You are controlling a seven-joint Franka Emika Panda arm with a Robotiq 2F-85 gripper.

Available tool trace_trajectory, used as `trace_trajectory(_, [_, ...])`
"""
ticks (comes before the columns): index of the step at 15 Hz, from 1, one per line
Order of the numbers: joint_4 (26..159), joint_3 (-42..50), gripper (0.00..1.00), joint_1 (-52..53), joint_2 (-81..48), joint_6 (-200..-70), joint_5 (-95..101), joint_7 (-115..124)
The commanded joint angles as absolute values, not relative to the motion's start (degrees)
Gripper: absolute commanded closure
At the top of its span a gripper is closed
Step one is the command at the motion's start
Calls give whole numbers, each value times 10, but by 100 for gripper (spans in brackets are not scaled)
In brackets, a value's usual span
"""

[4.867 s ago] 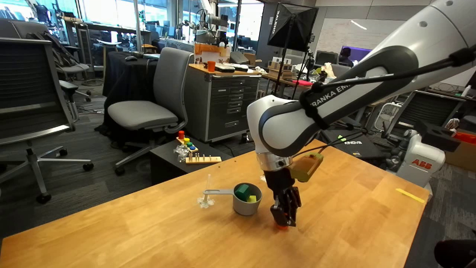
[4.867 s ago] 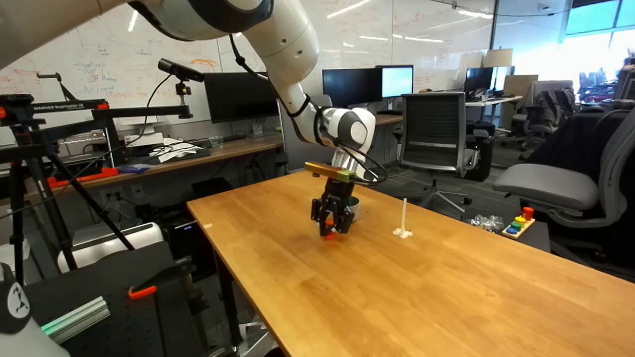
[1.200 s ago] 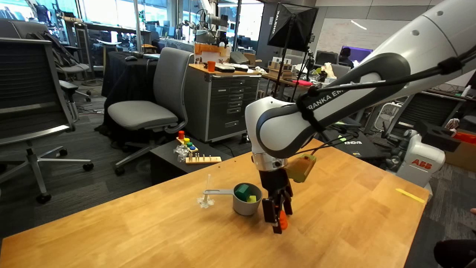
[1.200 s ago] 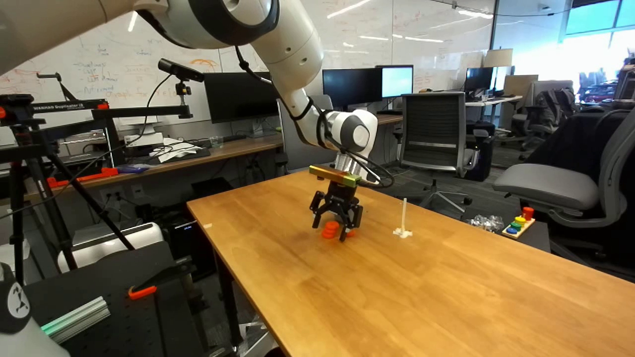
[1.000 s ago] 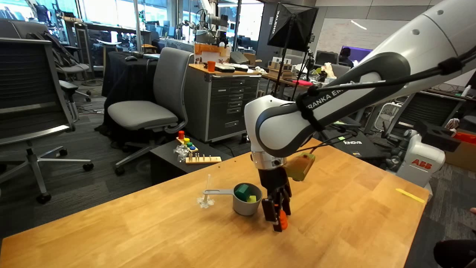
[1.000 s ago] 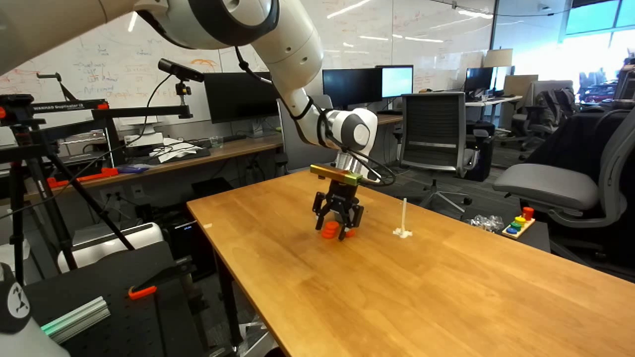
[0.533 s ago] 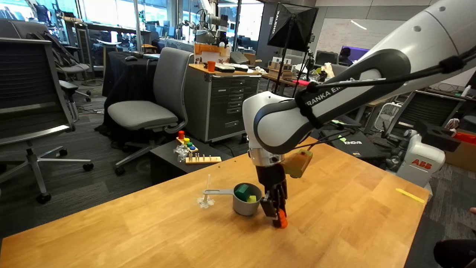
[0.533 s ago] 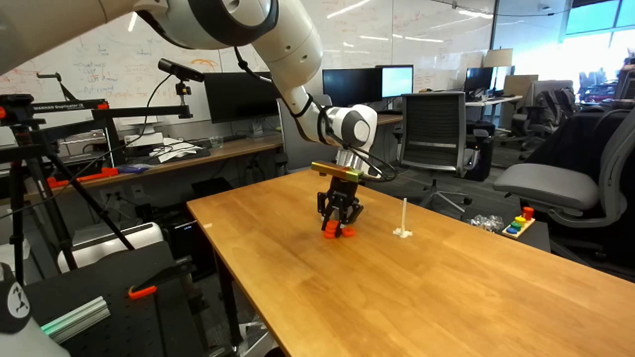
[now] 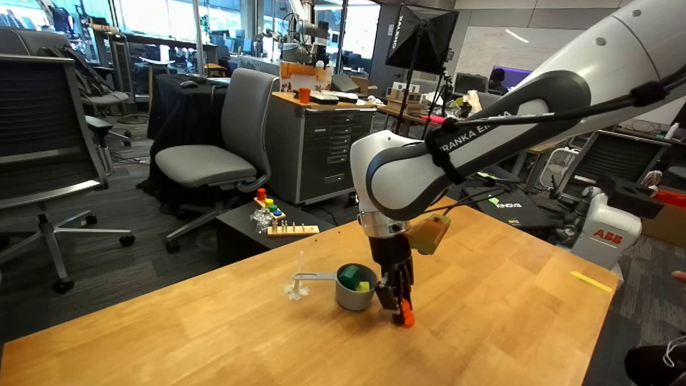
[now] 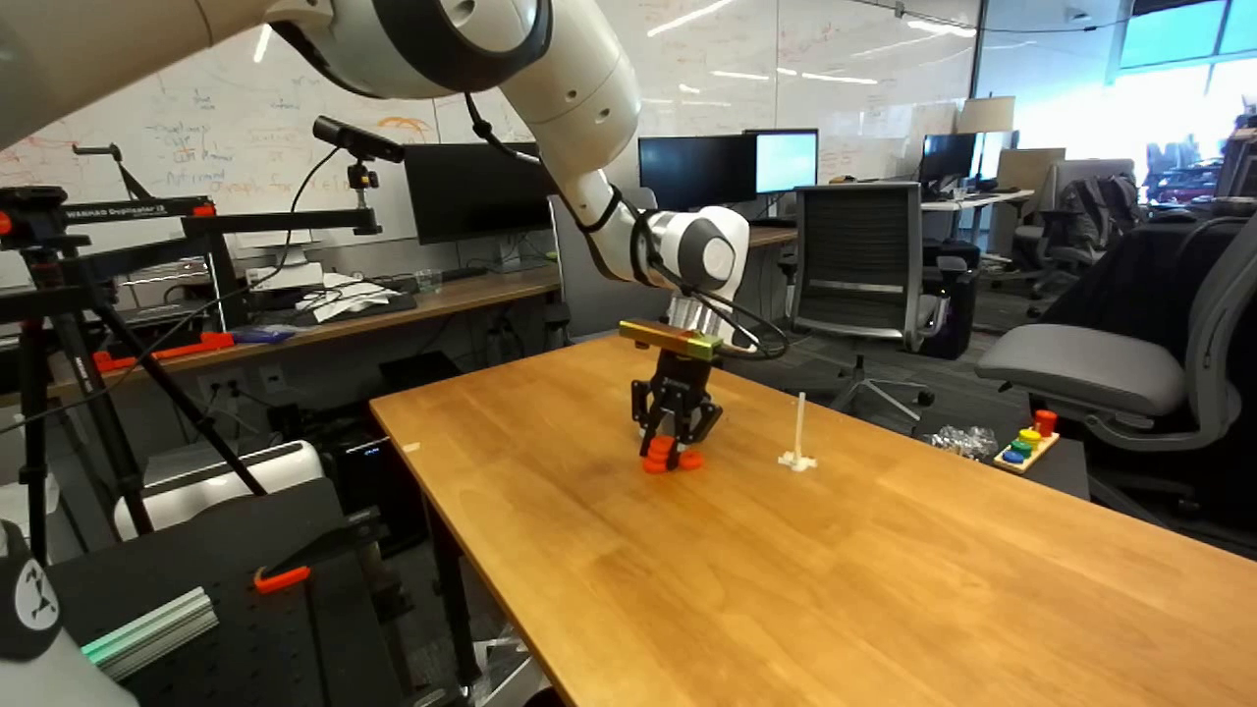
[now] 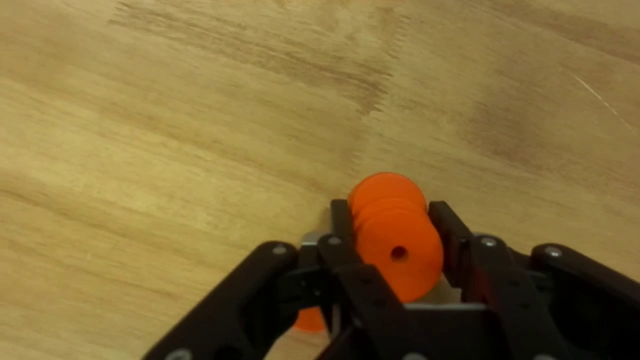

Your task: Put all the blocks and rings in the cup

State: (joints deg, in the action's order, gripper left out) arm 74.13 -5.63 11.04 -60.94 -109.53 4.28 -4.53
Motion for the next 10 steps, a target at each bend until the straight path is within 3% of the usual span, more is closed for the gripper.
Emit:
trace_trajectory(1, [748, -53, 82, 101, -587, -1102, 40, -41])
trace_trajectory(10, [780, -55, 82, 92, -507, -1132, 36, -29])
